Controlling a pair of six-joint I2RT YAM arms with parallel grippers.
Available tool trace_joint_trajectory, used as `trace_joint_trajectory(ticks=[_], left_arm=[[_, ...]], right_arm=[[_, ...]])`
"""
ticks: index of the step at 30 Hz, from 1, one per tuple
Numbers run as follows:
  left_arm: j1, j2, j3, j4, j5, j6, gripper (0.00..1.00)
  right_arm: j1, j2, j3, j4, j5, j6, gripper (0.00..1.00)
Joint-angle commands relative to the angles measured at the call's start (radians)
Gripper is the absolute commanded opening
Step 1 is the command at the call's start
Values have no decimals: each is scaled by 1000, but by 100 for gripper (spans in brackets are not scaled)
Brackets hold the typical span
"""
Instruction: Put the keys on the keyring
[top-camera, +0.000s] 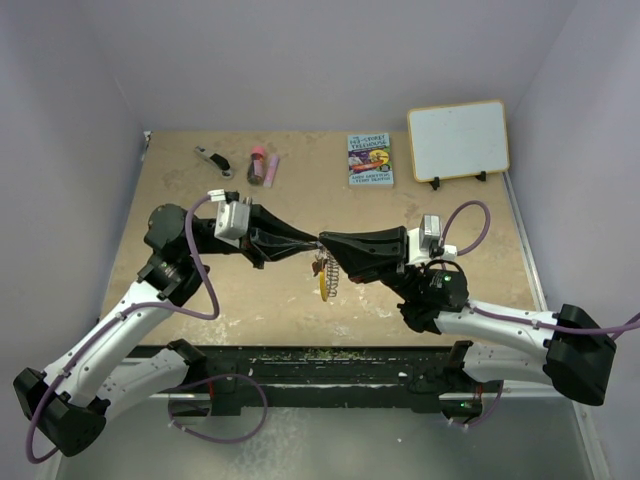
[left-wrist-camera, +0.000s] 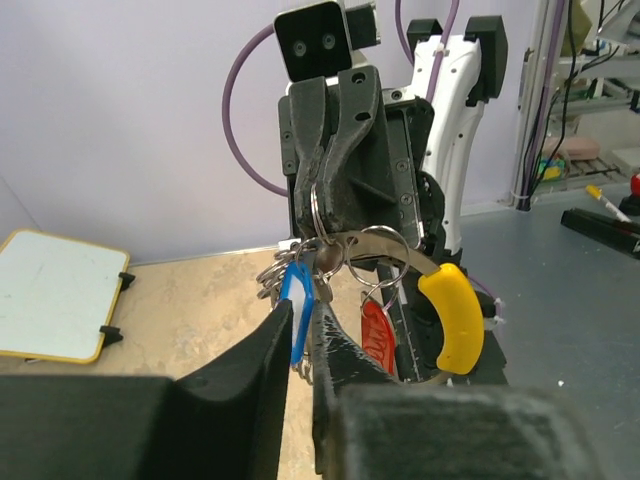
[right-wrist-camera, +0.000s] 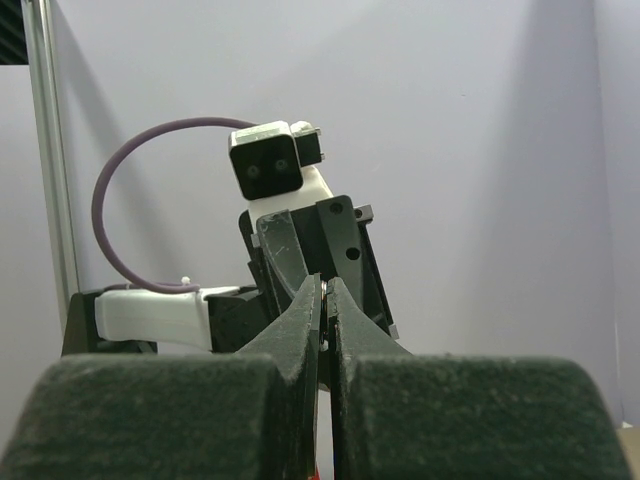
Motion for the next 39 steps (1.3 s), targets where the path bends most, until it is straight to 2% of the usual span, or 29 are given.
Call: trace_joint_trajectory(ticks=[1, 4, 21, 28, 31, 39], left_arm=[[-6, -11, -11, 78, -7, -36, 10], [-6, -13, -12, 91, -6, -51, 4], [-20, -9, -1, 169, 10, -142, 4], [-24, -16, 13, 165, 21, -129, 4], [-24, -22, 44, 111, 46, -94, 4], [-23, -25, 160, -209, 171, 92, 4]], right_arm=[[-3, -7, 18, 308, 22, -12, 0], [-3, -7, 18, 308, 23, -12, 0], [-4, 18, 31, 308, 32, -18, 0], [-3, 19, 28, 308, 40, -25, 0], [-3, 5, 19, 308, 48, -34, 0], [-4, -18, 7, 299, 54, -51, 0]])
